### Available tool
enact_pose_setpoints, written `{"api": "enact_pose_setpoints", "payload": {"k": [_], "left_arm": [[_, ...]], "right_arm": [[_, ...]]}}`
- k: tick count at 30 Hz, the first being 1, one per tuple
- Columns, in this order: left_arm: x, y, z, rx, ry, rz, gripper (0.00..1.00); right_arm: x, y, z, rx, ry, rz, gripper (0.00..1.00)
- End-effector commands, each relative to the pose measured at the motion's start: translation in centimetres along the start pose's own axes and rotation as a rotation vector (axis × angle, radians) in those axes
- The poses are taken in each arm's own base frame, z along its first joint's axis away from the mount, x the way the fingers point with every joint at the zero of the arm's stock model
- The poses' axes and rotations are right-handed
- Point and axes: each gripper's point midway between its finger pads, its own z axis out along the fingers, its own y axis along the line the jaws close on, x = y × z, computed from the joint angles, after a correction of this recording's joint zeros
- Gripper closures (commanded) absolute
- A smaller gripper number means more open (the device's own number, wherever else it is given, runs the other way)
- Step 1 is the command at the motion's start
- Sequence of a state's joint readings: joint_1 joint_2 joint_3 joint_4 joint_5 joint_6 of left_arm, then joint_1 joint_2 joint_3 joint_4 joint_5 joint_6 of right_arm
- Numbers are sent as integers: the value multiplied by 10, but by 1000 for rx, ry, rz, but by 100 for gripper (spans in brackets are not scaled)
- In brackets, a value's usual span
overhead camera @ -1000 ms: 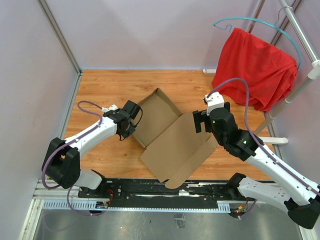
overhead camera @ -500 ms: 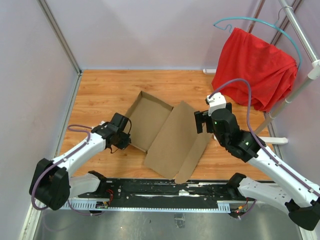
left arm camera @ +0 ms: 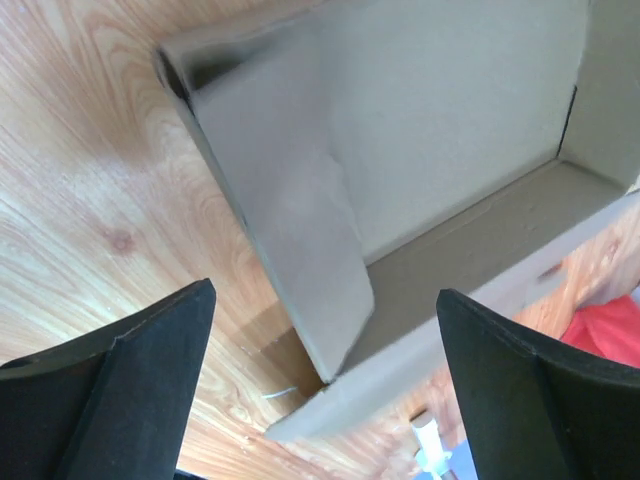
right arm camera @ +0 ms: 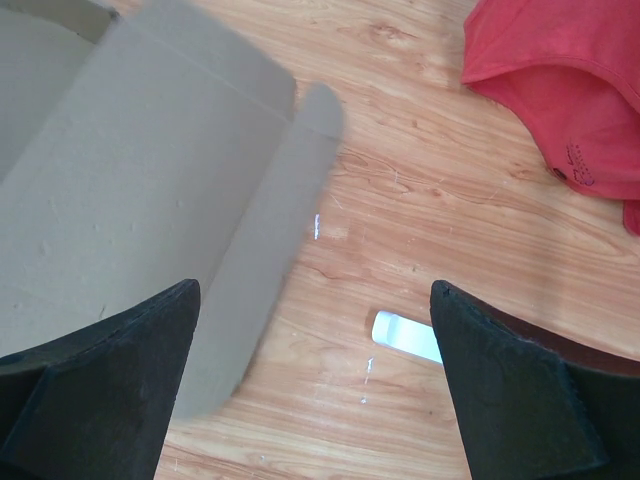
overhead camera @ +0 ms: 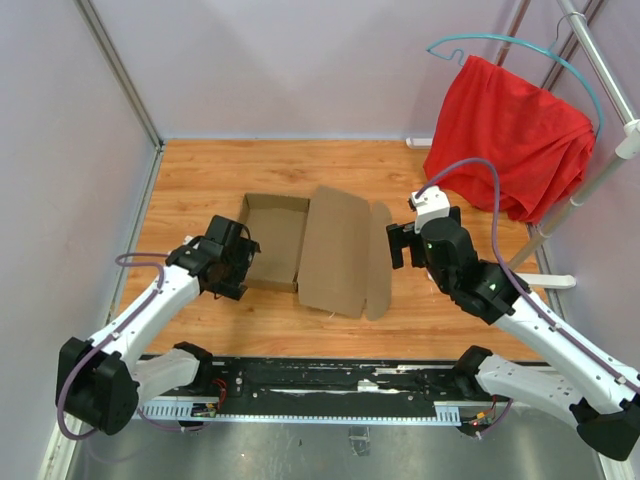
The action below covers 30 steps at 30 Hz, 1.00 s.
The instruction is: Fold the paper box
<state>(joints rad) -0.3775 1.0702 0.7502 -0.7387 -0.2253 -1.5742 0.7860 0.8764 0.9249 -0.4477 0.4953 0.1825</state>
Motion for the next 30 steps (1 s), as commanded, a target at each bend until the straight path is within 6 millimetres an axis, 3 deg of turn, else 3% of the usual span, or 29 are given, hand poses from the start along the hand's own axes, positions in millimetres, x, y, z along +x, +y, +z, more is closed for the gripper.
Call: {"api": "enact_pose_setpoints", "payload": {"k": [1, 7, 9, 12, 14, 17, 18, 20, 22, 23, 26, 30], "left_arm": [[7, -13, -4, 2, 44, 49, 1], [15, -23, -10, 48, 97, 137, 1], [11, -37, -21, 113, 83, 189, 1], [-5, -62, -42, 238, -1, 264, 1], [-12, -82, -58, 376, -49, 314, 1], [16, -107, -94, 760, 36, 424, 1], [25, -110, -106, 892, 63, 429, 1], [30, -111, -122, 1044, 65, 431, 26], [24, -107, -111, 970, 30, 469, 58], [19, -105, -103, 894, -2, 514, 64], [-5, -87, -80, 629, -102, 642, 66], [-55, -88, -105, 530, -336, 644, 64]], "right_arm": [[3, 9, 1, -35, 14, 6, 2], [4, 40, 6, -184, 16, 43, 2], [-2, 69, 4, -327, -13, 101, 2], [-22, 109, -5, -505, -28, 385, 2], [-23, 126, -12, -596, -6, 466, 2], [-28, 141, -14, -713, -88, 428, 2], [-28, 142, -9, -705, -104, 449, 14], [-18, 135, 8, -602, -40, 470, 30], [-7, 129, 30, -481, 71, 416, 33], [-3, 131, 39, -450, 126, 379, 30], [10, 152, 56, -426, 296, 298, 23], [21, 186, 65, -296, 396, 359, 17]]}}
